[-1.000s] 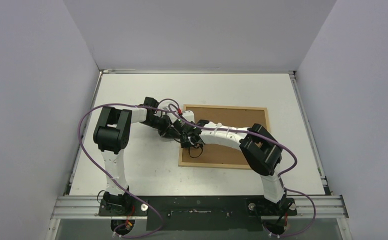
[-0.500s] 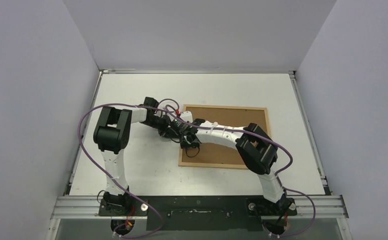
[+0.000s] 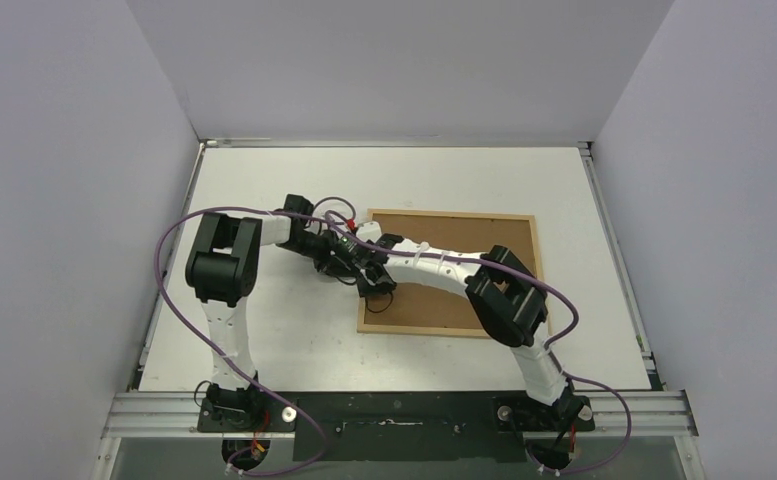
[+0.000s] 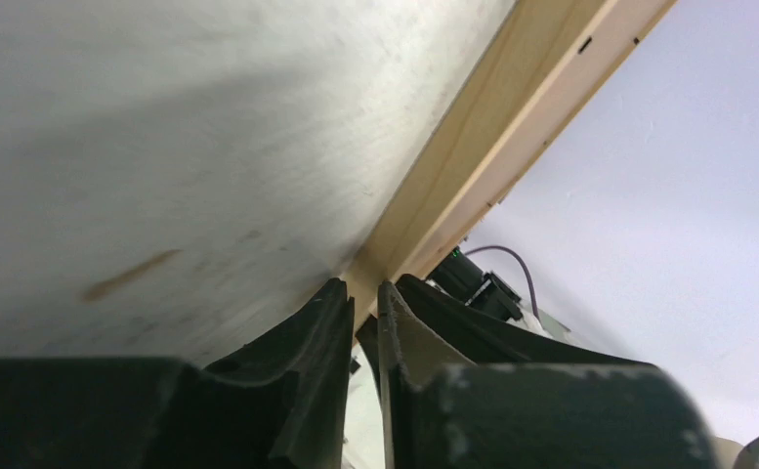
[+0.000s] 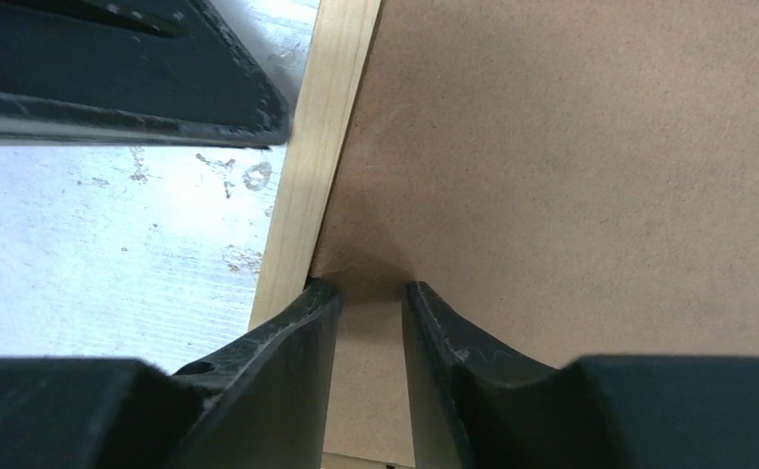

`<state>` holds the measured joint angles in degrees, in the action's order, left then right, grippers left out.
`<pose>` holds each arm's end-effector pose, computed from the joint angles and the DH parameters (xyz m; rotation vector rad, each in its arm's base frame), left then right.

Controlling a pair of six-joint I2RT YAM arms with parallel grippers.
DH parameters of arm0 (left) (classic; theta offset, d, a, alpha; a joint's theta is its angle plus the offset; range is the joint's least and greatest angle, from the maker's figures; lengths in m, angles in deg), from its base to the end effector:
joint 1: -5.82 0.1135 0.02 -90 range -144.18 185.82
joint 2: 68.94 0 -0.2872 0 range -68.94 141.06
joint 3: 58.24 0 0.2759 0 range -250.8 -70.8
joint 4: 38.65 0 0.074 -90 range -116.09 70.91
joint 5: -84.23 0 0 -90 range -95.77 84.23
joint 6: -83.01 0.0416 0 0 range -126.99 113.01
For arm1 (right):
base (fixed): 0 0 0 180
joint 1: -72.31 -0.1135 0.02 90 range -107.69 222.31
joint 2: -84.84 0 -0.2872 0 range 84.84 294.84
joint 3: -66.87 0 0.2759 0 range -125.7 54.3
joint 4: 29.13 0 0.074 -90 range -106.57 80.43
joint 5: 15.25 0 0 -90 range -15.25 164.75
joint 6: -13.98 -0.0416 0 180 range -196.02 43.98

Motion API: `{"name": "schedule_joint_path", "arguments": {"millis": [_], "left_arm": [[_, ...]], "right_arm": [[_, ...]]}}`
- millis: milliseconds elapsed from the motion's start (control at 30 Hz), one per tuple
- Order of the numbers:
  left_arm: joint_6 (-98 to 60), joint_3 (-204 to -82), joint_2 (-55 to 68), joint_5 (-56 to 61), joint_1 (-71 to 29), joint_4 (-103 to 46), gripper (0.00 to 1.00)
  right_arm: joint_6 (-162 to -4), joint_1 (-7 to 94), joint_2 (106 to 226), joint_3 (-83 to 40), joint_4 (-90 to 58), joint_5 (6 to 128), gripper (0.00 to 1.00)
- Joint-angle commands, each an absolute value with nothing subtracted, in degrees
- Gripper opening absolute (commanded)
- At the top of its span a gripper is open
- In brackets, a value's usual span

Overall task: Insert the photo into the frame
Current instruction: Install the photo frame at the center of the board.

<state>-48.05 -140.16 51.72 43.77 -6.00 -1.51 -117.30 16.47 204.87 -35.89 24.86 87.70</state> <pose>0.3912 -0.1142 0.0900 0.5296 -2.6387 1.2583 0.2682 0.3787 0.1718 -0.2979 2.7389 0.1338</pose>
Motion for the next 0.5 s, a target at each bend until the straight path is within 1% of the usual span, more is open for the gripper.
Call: {"name": "schedule_joint_path", "arguments": {"millis": [0,67,167,333,467], "left_arm": [[-48.9,-139.4,51.8,40.4,-3.4,-1.0,0.19],[-49.9,-139.4,50.6,41.0,-2.7,-1.8,0.24],[-51.0,-139.7,49.6,42.1,-2.1,-2.8,0.28],[-50.7,-141.2,49.6,42.1,-2.0,-2.4,0.3],[-50.7,-141.1,49.6,43.1,-2.2,-5.0,0.31]], "right_arm": [[-116.8,18.0,203.0,-32.4,21.4,88.1,0.35],[-117.0,19.2,198.9,-32.3,17.9,89.1,0.4],[-117.1,21.4,193.8,-31.6,14.4,90.1,0.43],[-118.2,25.5,188.5,-29.6,13.1,92.0,0.45],[-117.0,29.0,189.1,-30.2,13.2,87.1,0.46]]}}
